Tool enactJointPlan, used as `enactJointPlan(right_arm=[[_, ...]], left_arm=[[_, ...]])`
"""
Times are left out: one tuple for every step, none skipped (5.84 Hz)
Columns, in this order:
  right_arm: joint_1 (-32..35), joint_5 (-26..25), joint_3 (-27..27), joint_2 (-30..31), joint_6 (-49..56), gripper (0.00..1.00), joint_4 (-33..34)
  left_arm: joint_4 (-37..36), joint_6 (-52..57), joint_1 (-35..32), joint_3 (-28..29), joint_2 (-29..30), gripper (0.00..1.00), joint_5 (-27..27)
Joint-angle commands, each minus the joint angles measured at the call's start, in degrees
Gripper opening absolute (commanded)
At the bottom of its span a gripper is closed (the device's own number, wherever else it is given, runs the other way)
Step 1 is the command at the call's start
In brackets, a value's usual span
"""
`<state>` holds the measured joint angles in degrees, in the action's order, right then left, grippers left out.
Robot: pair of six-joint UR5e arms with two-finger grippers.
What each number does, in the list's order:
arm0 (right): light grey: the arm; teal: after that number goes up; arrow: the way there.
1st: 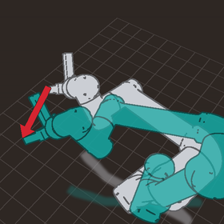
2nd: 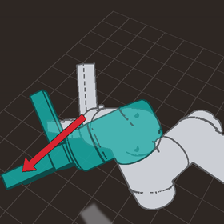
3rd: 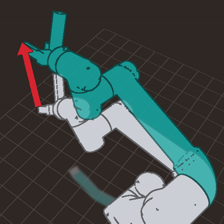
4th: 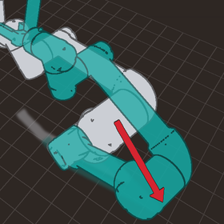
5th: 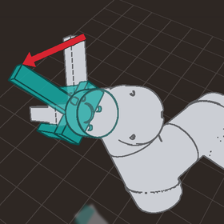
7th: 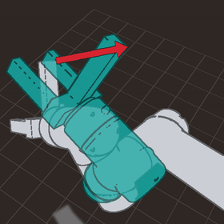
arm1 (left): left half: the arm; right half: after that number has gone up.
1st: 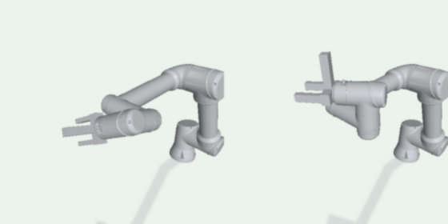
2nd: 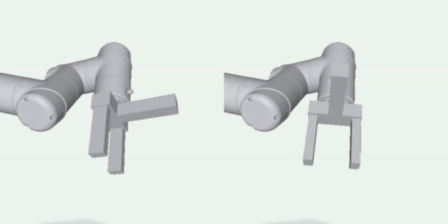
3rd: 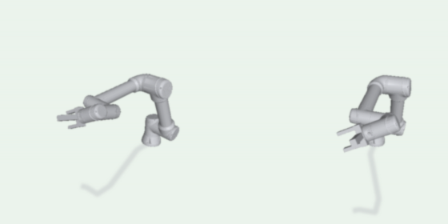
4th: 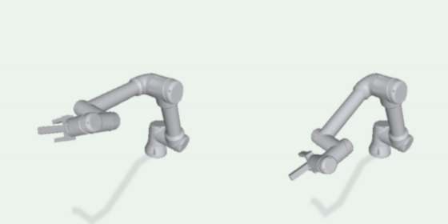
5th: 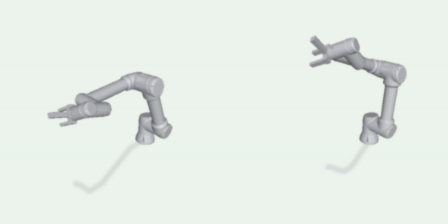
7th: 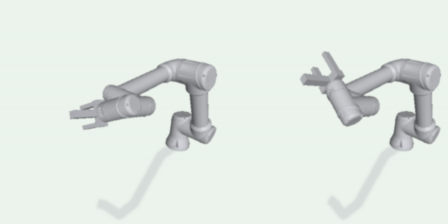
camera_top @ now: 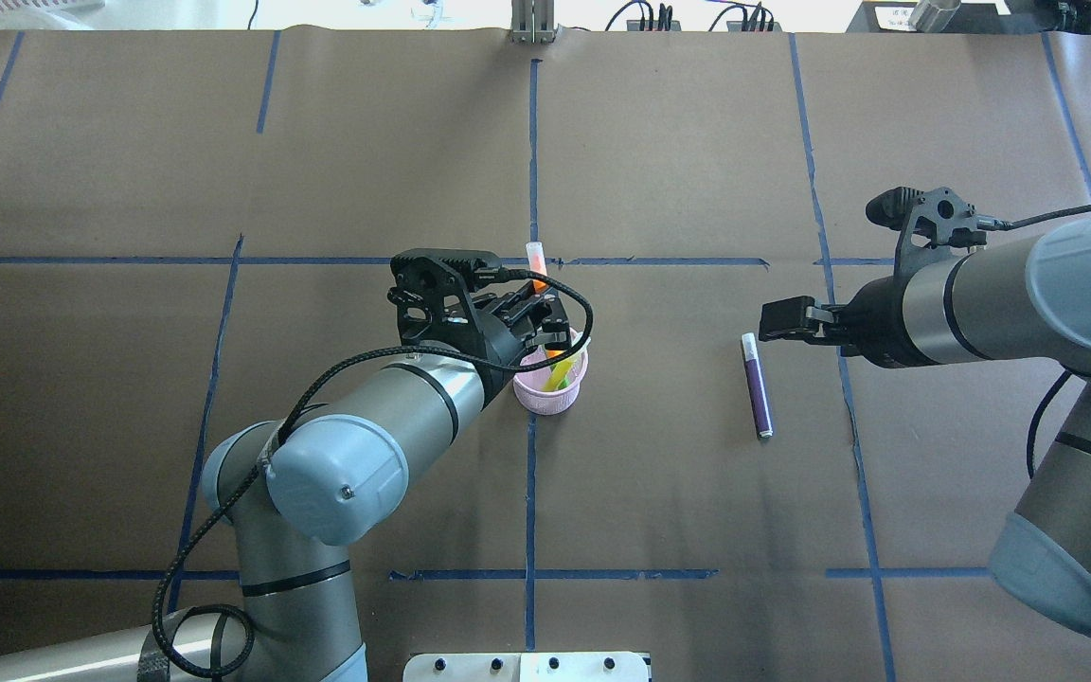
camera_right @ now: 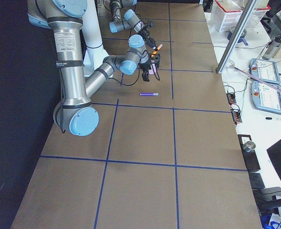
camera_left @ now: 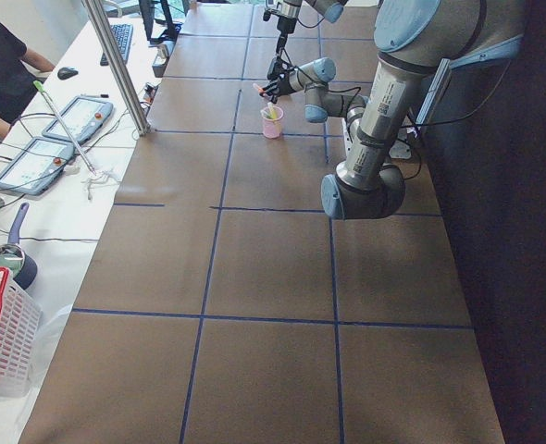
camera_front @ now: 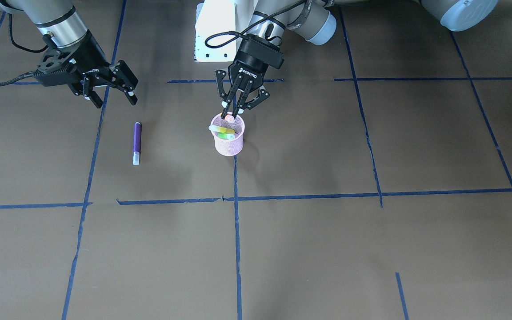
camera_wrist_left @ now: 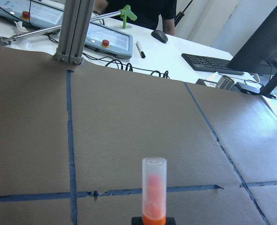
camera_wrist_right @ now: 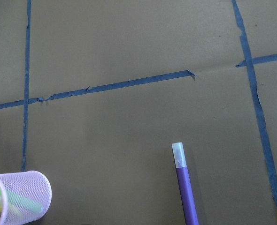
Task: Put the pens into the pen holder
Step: 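Lift the orange highlighter with the left gripper and carry it over the cup, then lower the orange highlighter into the cup and open the left gripper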
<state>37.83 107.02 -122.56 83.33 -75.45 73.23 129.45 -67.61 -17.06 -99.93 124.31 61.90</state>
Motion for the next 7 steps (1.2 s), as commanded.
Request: enactJointPlan(right_arm=[[0.0,-0.1,0.7,0.1,0.6,1.00,0.0],[0.0,-0.1,0.9,0.1,0.7,1.00,0.0],[0.0,-0.1,0.9,0.1,0.7,1.00,0.0],[0.0,-0.1,1.2,0.1,0.8,1.00,0.0],[0.0,-0.1,1.3,0.1,0.9,1.00,0.0],[0.0,-0.1,1.2,0.1,0.9,1.00,0.0],[0.0,-0.1,1.3,0.1,1.0,1.00,-0.1]], left_arm=[[0.7,-0.1,0.7,0.5,-1.5,0.01,-0.6],[1.6,-0.2,1.2,2.0,-1.5,0.03,-1.1],[3.2,-0.2,2.3,3.0,-1.5,0.05,-3.3],[5.9,0.0,2.4,3.3,-1.4,0.40,-3.2],[6.6,0.5,2.4,3.3,-1.4,0.77,-2.9],[6.5,0.5,2.4,3.2,-1.4,0.85,-2.9],[6.5,0.5,2.4,3.0,-1.2,0.86,-2.9]])
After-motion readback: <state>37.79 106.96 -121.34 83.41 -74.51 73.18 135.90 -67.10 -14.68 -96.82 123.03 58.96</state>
